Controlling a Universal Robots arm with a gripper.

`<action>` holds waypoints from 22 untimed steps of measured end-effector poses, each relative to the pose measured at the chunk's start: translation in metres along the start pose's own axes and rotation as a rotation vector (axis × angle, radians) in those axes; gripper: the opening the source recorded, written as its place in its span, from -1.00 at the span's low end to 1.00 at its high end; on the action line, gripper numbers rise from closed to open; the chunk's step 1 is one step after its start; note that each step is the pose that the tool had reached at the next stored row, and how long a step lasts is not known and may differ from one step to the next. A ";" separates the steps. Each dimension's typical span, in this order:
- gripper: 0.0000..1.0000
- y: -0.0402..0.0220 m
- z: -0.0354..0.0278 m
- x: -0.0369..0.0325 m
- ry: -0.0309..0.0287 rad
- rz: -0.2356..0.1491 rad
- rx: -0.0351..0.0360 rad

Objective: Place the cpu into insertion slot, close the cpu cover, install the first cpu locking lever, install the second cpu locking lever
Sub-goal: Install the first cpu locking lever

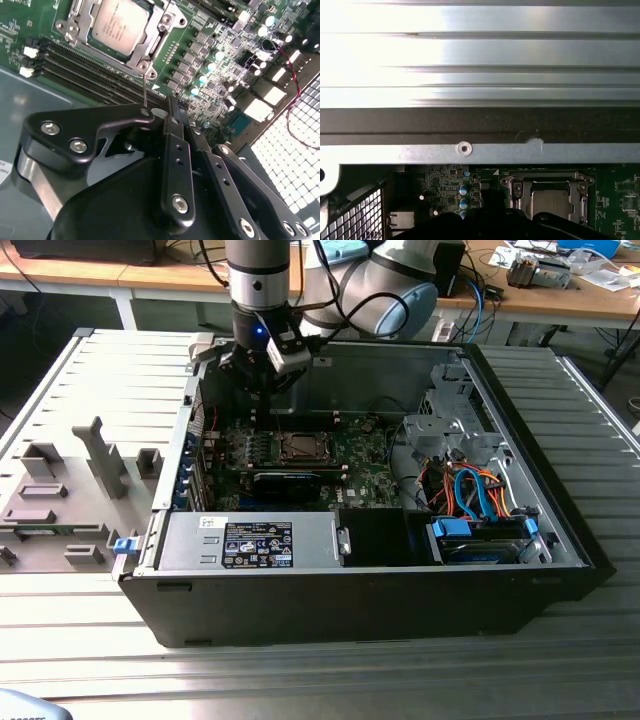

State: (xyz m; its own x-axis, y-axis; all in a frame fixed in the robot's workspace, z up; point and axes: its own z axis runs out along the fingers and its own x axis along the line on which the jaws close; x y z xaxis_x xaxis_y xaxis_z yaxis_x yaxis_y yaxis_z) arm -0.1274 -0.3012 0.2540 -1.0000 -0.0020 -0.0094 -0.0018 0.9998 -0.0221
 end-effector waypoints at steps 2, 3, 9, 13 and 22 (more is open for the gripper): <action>-0.79 0.0019 -0.0009 -0.0001 -0.0001 -0.004 -0.0003; -0.79 0.0027 -0.0013 0.0000 -0.0001 -0.005 -0.0002; -0.79 0.0047 -0.0056 -0.0001 -0.0004 -0.011 -0.0004; -0.79 0.0047 -0.0057 -0.0001 -0.0002 -0.011 -0.0002; -0.79 0.0047 -0.0057 -0.0021 -0.0002 -0.011 -0.0001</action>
State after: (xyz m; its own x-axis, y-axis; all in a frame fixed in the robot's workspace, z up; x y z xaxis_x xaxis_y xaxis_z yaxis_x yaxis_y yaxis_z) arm -0.1254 -0.2964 0.2596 -0.9999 -0.0126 -0.0094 -0.0123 0.9997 -0.0221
